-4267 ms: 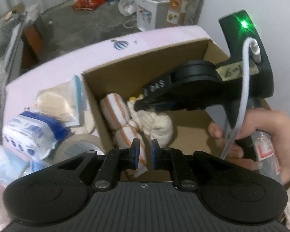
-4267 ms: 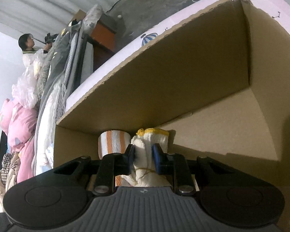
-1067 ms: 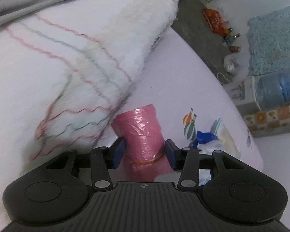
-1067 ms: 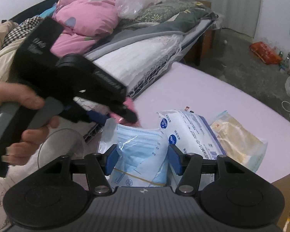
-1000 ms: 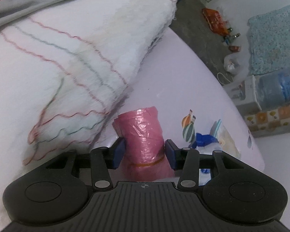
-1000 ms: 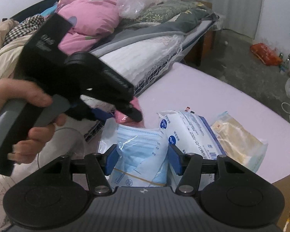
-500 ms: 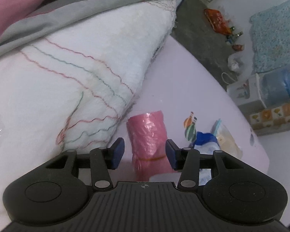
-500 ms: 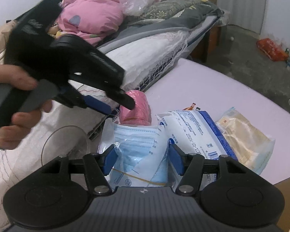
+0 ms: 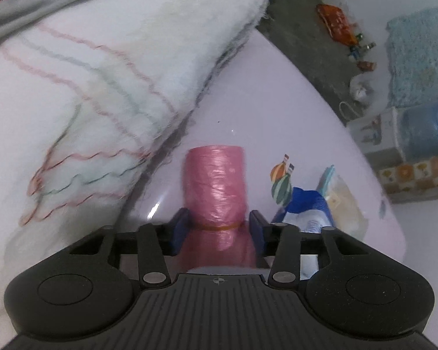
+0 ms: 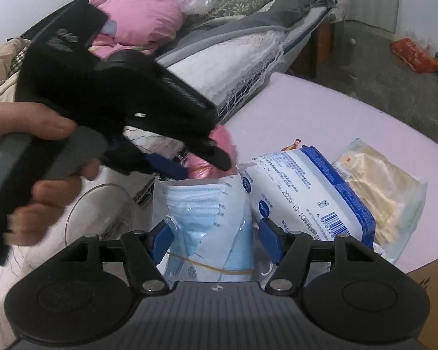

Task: Organize soft objects
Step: 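Lift the pink bag with the left tool while the right tool lifts the mask pack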

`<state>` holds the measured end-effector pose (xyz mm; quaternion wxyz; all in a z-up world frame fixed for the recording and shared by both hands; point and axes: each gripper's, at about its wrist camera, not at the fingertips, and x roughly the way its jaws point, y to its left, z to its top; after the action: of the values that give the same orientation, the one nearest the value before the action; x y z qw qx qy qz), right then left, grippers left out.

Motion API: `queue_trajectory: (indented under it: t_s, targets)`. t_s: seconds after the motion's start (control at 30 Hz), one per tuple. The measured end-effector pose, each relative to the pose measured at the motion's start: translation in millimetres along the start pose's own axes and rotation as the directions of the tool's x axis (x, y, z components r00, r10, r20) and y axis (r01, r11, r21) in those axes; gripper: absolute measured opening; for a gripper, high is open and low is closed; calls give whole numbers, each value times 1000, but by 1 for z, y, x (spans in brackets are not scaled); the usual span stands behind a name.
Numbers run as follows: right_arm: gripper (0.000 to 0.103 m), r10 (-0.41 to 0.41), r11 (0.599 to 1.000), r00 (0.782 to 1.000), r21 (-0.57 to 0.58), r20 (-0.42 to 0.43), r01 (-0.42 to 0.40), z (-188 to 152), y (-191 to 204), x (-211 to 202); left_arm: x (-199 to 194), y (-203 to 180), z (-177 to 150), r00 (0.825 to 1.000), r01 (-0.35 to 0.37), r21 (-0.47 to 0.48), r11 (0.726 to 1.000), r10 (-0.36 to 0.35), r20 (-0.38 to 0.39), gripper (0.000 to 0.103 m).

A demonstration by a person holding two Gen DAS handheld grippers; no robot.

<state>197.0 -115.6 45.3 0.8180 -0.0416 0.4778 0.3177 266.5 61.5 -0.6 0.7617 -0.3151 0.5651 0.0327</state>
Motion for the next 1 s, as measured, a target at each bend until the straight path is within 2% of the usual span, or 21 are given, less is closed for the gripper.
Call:
queue_trajectory:
  t_s: [0.1, 0.17, 0.3, 0.43, 0.53, 0.67, 0.7, 0.77, 0.83, 1.0]
  targets:
    - [42, -5, 1000, 1000, -19, 6, 6, -1, 3, 0, 4, -13, -7, 999, -27, 99, 995, 23, 43, 40]
    - [36, 4, 999, 1000, -39, 11, -4, -1, 7, -1, 3, -24, -15, 995, -68, 180, 981, 54, 82, 39]
    - [30, -30, 998, 999, -60, 27, 31, -4, 14, -5, -1, -32, -18, 987, -112, 211, 971, 84, 134, 39]
    - [29, -21, 1000, 1000, -7, 19, 21, -3, 6, -6, -14, -37, -22, 955, -202, 254, 946, 133, 264, 39]
    - [28, 18, 998, 1000, 58, 22, -19, -2, -5, -7, -26, -38, -22, 947, -196, 278, 940, 108, 303, 39]
    - [25, 53, 980, 998, 192, 36, -59, -4, -23, -9, -36, -43, -27, 903, -266, 313, 912, 122, 412, 39]
    - [25, 56, 975, 997, 213, 44, -64, -5, -26, -10, -37, -42, -28, 899, -264, 310, 913, 117, 422, 39]
    - [24, 72, 972, 996, 219, 49, -82, -5, -29, -15, -42, -39, -27, 903, -224, 295, 929, 84, 421, 39]
    - [24, 92, 972, 993, 212, 75, -106, -5, -29, -21, -49, -39, -26, 904, -205, 305, 930, 60, 424, 39]
    - [24, 101, 971, 989, 204, 111, -122, -4, -26, -32, -68, -42, -33, 878, -217, 334, 917, 34, 478, 39]
